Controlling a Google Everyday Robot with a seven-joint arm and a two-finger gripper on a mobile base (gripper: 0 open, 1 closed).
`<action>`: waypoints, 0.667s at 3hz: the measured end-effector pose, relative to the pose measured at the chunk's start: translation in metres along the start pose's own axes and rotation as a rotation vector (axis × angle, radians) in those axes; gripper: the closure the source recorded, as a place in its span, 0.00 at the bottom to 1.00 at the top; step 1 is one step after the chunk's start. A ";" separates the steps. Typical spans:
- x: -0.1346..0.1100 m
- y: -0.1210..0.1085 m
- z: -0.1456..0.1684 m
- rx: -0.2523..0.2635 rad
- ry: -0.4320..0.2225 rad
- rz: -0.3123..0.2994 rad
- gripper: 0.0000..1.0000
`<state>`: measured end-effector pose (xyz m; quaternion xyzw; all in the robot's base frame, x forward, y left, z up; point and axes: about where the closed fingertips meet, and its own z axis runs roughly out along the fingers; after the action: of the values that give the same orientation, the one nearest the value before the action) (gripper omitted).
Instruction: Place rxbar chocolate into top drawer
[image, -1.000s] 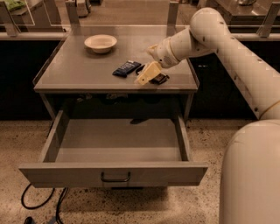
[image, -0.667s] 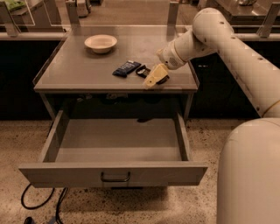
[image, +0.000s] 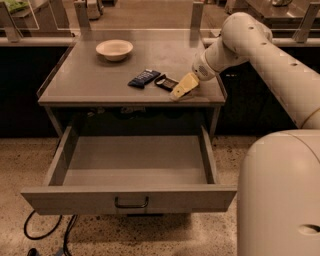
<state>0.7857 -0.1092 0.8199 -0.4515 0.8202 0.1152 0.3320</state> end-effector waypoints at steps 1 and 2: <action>0.001 0.007 0.008 -0.029 0.000 -0.028 0.00; 0.003 0.026 0.026 -0.110 -0.015 -0.056 0.00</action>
Offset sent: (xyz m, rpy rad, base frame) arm -0.0221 0.0401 -0.0371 0.0689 0.0668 0.2047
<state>0.7749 -0.0844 0.7958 -0.4908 0.7972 0.1542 0.3160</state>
